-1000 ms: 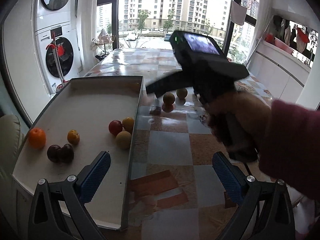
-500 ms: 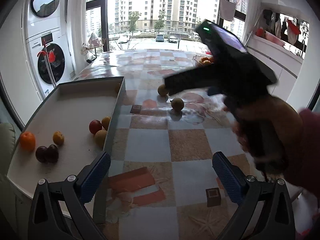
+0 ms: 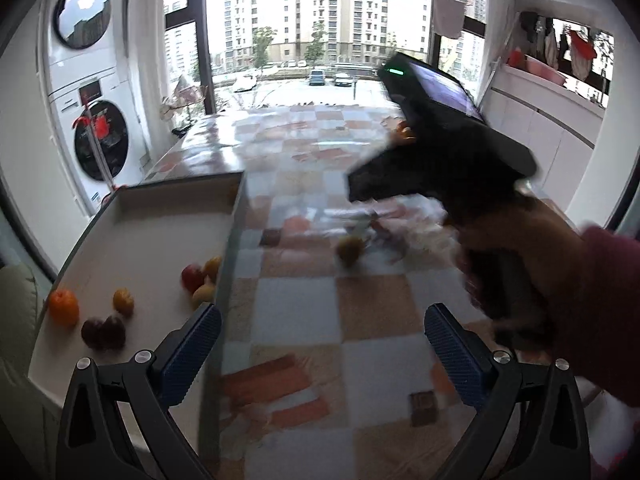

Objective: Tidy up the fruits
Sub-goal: 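Grasp a tan round fruit with the right tool while the left tool grasps another, then hold both grasped tan fruits raised above the table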

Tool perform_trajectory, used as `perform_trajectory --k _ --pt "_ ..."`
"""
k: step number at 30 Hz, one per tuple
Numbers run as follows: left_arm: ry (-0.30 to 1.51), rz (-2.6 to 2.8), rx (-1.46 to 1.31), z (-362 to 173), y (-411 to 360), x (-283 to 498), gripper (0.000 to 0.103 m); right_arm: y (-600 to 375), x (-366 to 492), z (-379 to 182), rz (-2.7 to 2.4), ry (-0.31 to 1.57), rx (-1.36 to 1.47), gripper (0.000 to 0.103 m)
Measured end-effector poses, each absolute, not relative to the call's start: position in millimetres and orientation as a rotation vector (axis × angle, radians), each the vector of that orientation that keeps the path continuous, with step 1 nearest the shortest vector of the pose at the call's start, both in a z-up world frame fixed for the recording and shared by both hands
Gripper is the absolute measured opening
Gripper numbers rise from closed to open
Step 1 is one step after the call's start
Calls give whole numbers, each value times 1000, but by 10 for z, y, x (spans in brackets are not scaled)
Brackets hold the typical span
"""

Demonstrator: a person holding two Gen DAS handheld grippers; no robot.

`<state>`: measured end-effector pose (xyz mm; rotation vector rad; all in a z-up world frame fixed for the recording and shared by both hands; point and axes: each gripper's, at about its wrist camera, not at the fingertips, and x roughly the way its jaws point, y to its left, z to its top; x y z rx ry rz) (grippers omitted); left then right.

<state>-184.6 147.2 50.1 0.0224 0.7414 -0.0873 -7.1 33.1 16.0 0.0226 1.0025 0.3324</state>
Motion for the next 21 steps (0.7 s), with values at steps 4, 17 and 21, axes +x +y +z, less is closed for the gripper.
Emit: perform_trajectory --k 4,17,21 --pt "762 -89 27 459 1317 -1583 102 -203 -399 122 264 1001 79 30" --pt "948 58 12 -18 1254 -596 68 -882 -1072 12 177 917 173 29" --pt "921 21 -13 -3 1244 -674 37 -930 -1104 -7 180 886 204 29"
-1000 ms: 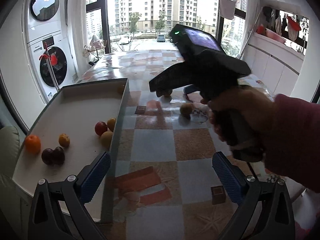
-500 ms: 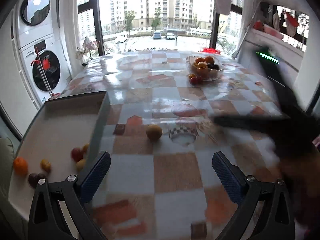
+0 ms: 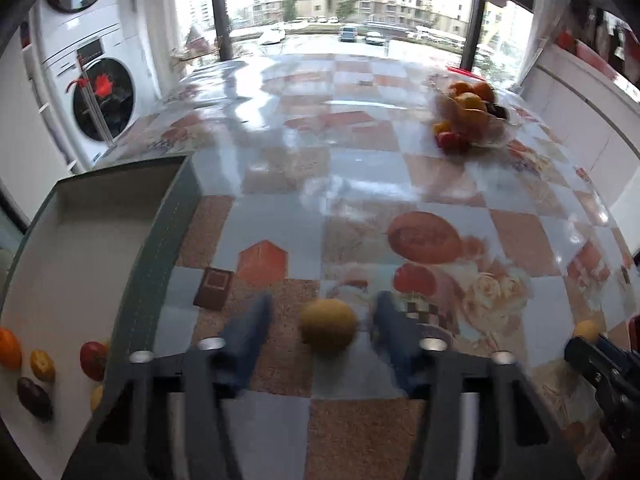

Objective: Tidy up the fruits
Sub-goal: 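Hold both grasped tan fruits raised above the table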

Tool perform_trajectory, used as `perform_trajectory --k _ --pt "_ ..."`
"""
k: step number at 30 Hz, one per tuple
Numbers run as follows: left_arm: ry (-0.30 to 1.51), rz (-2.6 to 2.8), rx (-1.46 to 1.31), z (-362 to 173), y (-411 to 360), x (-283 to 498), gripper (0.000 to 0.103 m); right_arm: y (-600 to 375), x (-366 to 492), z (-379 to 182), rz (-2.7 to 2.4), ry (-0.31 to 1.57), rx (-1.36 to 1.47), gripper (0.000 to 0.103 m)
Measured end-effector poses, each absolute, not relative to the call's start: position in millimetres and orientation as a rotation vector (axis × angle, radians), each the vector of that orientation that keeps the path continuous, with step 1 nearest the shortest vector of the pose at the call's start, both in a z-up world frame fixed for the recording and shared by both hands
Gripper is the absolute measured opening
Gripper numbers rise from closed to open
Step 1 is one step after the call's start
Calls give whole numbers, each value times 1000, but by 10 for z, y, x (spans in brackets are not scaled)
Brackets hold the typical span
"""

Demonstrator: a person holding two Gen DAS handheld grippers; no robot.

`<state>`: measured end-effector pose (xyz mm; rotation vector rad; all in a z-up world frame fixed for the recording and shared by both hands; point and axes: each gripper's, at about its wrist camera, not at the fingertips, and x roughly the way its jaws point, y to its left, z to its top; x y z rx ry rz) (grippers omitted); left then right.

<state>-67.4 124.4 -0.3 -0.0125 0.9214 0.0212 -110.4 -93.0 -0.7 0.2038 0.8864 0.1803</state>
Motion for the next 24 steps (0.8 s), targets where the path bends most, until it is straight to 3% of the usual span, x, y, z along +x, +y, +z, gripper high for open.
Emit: perform_trajectory --k 1,24 --pt "926 17 1 5 1219 -688 29 -930 -1105 -11 181 882 210 29" --pt "908 -87 -38 373 1193 -1239 29 -1176 -1428 27 166 896 332 30"
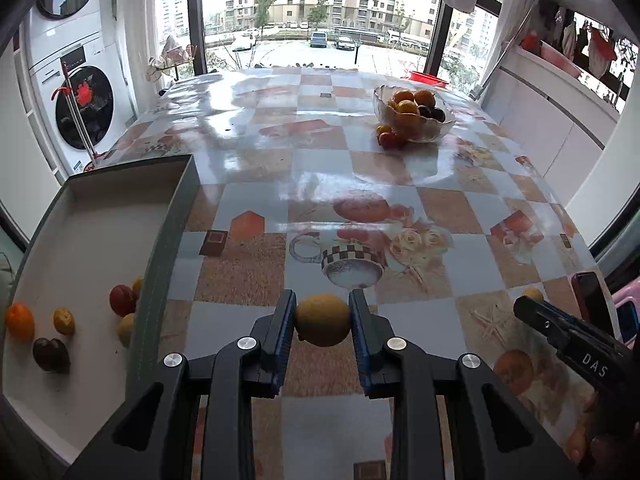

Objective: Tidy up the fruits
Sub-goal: 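Hold both grasped tan fruits raised above the table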

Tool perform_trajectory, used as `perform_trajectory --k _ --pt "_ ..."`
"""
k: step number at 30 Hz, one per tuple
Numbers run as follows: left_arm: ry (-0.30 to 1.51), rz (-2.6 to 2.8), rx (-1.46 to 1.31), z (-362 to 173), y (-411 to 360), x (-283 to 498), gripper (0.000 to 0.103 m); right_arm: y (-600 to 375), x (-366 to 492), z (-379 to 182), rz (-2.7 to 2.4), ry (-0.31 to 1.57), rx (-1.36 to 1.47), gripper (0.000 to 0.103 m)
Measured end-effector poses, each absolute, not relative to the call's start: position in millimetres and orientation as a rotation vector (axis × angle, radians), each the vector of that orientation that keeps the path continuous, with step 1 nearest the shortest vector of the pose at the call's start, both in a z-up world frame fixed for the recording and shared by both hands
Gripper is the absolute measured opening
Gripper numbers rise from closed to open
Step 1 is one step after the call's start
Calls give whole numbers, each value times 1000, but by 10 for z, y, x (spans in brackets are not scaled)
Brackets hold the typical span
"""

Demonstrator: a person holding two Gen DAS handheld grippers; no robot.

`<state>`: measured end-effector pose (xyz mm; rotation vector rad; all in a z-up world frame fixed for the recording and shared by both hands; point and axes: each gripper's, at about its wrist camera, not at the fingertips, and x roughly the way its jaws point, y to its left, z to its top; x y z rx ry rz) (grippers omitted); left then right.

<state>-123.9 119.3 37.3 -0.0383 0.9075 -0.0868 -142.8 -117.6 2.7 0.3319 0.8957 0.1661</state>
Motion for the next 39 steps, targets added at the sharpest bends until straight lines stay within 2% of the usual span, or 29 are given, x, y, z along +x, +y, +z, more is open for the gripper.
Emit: perform_trajectory --k 20,32,39 --pt "859 -60 -51 501 1427 -1559 29 -831 -1662 201 184 905 242 30" --pt "920 -46 -6 19 1163 -1298 29 -871 -1629 -27 83 846 29 30" --pt "811 -39 50 -49 1127 -1431 29 -776 -1707 -74 88 788 -48 30"
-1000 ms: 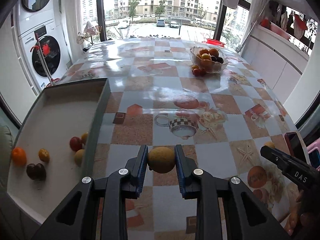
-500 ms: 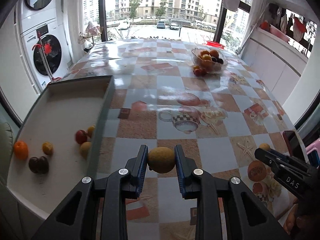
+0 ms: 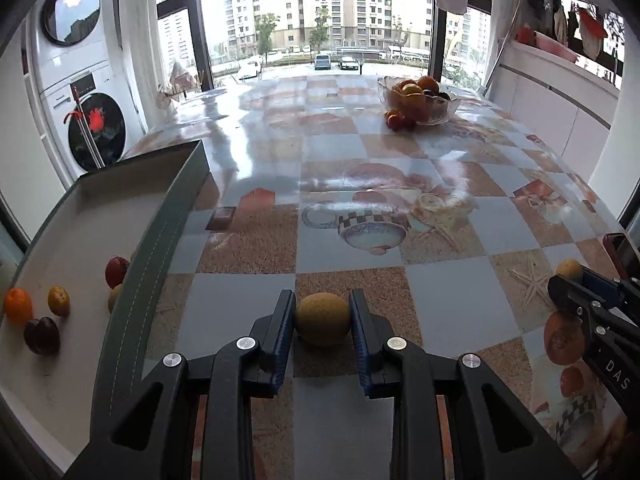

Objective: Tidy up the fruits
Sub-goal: 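Hold both grasped tan fruits raised above the table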

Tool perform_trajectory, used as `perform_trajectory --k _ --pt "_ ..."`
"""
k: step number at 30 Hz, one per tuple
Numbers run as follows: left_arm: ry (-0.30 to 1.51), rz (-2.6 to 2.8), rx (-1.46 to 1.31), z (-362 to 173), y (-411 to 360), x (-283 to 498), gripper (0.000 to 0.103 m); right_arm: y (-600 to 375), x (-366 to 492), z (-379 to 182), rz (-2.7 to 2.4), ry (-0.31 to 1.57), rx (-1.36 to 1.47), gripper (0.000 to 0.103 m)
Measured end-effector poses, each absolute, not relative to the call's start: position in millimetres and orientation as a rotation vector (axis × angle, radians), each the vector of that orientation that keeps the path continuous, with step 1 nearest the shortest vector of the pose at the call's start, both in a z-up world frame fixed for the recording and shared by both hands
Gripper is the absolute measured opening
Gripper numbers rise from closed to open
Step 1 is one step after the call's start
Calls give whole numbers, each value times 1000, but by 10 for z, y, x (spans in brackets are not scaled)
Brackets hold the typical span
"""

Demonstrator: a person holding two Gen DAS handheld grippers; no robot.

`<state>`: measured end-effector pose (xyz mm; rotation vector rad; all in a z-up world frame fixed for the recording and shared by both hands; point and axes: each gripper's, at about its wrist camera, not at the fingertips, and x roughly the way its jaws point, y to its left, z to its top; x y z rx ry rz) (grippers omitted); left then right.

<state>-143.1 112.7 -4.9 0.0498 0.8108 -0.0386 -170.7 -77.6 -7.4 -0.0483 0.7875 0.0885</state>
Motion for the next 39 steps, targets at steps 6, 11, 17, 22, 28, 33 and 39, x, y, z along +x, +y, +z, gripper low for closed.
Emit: perform_trajectory --k 6,11,17,22,28,33,39 --pt "809 -57 12 -42 1193 -1434 29 -769 -1705 -78 87 784 -57 30" --pt "802 -48 30 -45 1185 -1459 29 -769 -1702 -78 87 784 -61 30" --pt "800 -58 20 -48 1181 -1462 29 -763 -1680 -80 90 785 -55 30" --pt "799 -65 15 -49 1183 -1471 29 -762 -1681 -80 89 785 -57 30" --pt "798 -66 17 -50 1176 -1464 29 -764 -1683 -81 91 785 -52 30" --pt "798 -71 14 -50 1172 -1464 29 -754 -1676 -83 95 784 -50 30" --pt "796 -64 40 -48 1142 -1470 29 -751 -1678 -82 96 784 -48 30"
